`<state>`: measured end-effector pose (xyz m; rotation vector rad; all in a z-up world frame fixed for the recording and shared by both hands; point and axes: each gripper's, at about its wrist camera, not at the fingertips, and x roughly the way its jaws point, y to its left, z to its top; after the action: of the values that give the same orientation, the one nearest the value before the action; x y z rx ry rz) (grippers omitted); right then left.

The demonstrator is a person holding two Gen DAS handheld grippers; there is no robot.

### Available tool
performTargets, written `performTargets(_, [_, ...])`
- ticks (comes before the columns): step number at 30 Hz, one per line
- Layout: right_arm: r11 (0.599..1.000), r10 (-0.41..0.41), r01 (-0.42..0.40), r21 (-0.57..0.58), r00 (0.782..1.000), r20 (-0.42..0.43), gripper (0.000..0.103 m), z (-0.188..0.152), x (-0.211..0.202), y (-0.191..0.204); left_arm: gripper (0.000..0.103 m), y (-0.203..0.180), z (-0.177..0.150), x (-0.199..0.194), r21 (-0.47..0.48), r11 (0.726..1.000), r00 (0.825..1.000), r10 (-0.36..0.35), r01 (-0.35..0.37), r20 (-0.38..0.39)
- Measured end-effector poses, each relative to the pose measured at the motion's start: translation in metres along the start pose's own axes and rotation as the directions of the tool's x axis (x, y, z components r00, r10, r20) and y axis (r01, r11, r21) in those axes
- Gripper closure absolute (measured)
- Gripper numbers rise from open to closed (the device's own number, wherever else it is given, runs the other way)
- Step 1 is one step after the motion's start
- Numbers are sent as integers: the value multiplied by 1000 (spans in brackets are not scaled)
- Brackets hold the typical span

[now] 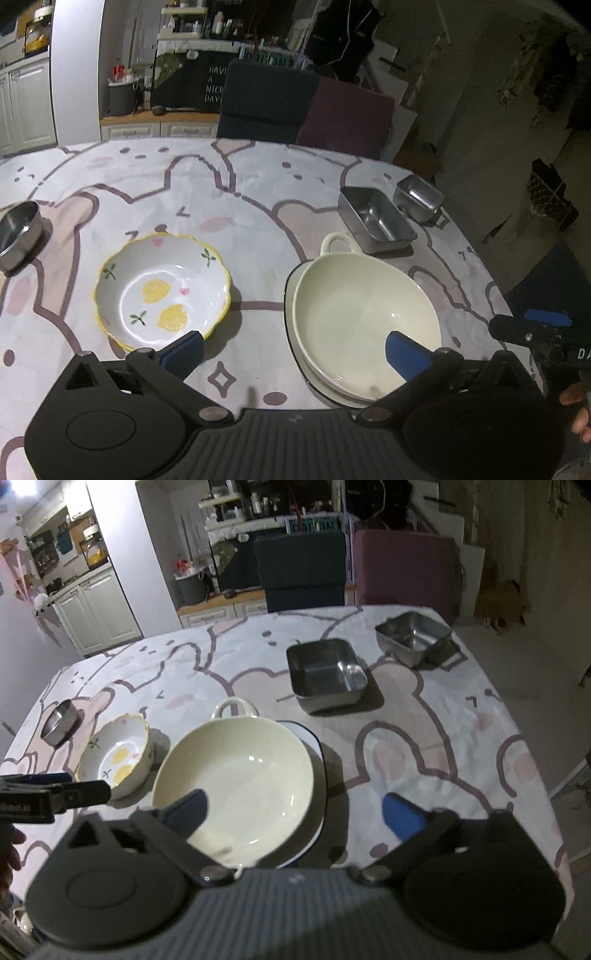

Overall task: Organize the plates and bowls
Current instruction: 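Open both grippers, release the cream bowl and move toward the lemon bowl, then close the right gripper on the lemon bowl rim while the left gripper grips the rim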

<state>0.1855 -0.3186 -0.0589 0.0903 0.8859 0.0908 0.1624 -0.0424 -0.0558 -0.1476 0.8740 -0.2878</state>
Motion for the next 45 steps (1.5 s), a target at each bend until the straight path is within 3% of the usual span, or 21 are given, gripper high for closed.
performTargets(10, [996, 72, -69, -50, 996, 55, 0, 10, -1, 38, 0, 44, -5, -31, -65, 997, 997, 46, -41, 68])
performTargets(20, [981, 162, -159, -107, 986, 26, 0, 35, 42, 92, 2, 102, -7, -25, -169, 978, 988, 133, -119, 74])
performTargets(30, [966, 198, -206, -156, 978, -62, 1, 73, 122, 138, 25, 144, -9, 19, -351, 932, 995, 95, -95, -17])
performTargets(34, [955, 250, -266, -133, 960, -127, 19, 85, 153, 148, 43, 157, -8, 39, -390, 915, 995, 82, -100, -64])
performTargets(39, [942, 256, -291, -169, 945, -201, 38, 95, 194, 165, 53, 171, -7, 60, -446, 890, 992, 53, -98, -111])
performTargets(42, [930, 272, -319, -184, 932, -239, 48, 98, 215, 170, 61, 173, -5, 69, -446, 889, 990, 43, -99, -132])
performTargets(45, [914, 285, -346, -211, 918, -275, 57, 98, 232, 176, 76, 175, -6, 77, -447, 889, 987, 35, -103, -159])
